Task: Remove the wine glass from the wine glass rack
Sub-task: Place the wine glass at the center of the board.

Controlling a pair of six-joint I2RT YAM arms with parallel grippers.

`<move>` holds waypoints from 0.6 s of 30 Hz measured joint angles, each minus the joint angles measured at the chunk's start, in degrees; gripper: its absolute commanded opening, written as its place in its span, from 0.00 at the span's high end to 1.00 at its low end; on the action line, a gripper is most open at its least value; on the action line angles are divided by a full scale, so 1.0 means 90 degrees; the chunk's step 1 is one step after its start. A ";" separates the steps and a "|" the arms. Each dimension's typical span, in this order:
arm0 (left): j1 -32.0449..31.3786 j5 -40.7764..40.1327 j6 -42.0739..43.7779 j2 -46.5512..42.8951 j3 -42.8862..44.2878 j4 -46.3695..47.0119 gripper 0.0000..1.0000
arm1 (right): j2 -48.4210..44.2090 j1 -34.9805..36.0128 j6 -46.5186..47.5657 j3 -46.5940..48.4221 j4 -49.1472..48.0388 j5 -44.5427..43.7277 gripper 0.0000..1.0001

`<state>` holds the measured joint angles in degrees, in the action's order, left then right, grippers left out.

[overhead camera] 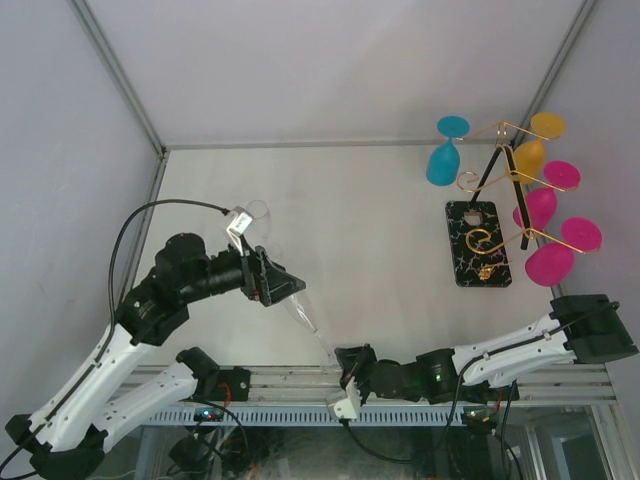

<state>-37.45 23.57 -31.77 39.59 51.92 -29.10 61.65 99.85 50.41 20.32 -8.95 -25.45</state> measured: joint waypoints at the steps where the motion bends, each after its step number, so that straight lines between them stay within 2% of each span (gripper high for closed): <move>1: 0.0000 0.0102 0.0005 -0.0015 0.0000 -0.0017 0.08 | 0.0029 0.0017 0.0036 0.0000 -0.0066 0.0000 1.00; 18: 0.0000 0.0345 0.0163 -0.0255 -0.0192 -0.0216 0.09 | 0.0129 0.0046 0.0265 0.0000 -0.0403 -0.0075 1.00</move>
<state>-37.45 26.68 -30.30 37.30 50.19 -31.05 62.81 100.27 52.80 20.32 -12.58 -26.13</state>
